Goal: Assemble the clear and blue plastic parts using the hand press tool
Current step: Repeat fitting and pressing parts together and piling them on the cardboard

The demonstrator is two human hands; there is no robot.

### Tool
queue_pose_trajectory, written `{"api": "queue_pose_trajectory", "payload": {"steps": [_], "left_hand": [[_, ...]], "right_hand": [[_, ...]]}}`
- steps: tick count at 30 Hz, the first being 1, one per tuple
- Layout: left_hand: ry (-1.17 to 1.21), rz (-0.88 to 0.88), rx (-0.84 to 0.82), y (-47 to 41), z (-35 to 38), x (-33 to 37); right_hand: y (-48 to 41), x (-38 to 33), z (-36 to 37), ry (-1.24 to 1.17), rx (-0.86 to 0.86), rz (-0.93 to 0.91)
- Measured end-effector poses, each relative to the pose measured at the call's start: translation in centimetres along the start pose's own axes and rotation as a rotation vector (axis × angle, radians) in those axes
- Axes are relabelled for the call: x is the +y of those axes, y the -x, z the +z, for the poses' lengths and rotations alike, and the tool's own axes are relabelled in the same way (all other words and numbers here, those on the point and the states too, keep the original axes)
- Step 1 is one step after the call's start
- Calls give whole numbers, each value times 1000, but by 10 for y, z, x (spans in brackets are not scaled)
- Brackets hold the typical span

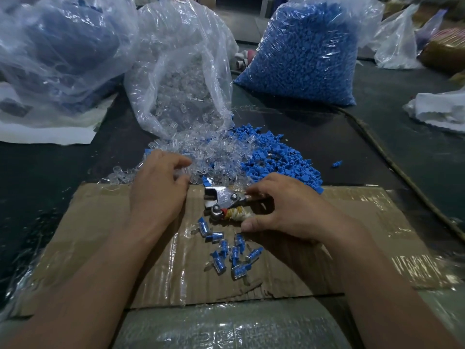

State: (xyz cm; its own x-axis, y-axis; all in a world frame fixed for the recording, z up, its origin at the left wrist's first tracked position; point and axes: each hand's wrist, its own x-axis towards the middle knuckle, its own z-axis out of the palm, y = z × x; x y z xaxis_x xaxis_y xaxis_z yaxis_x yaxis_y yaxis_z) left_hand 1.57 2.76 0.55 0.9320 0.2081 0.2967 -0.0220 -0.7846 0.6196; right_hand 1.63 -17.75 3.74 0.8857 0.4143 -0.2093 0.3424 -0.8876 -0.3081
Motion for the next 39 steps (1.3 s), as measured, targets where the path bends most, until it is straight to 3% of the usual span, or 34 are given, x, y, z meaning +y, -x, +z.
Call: {"api": "queue_pose_trajectory", "payload": {"steps": [5, 8, 13, 17, 20, 28, 39], "left_hand": [[105, 8, 84, 3, 0, 3], [323, -36, 94, 6, -1, 7], [682, -89, -108, 9, -9, 20], [815, -154, -217, 16, -12, 28], [914, -239, -280, 19, -13, 30], [900, -193, -339, 22, -13, 32], [822, -158, -327, 20, -8, 28]], "right_hand": [[0, 0, 0, -23, 48, 7], [-1, 1, -2, -117, 150, 3], [-8, 15, -5, -195, 447, 118], [-13, 26, -2, -238, 532, 210], [-17, 28, 1, -226, 541, 213], [-25, 12, 8, -181, 436, 66], [-31, 8, 9, -131, 362, 75]]}}
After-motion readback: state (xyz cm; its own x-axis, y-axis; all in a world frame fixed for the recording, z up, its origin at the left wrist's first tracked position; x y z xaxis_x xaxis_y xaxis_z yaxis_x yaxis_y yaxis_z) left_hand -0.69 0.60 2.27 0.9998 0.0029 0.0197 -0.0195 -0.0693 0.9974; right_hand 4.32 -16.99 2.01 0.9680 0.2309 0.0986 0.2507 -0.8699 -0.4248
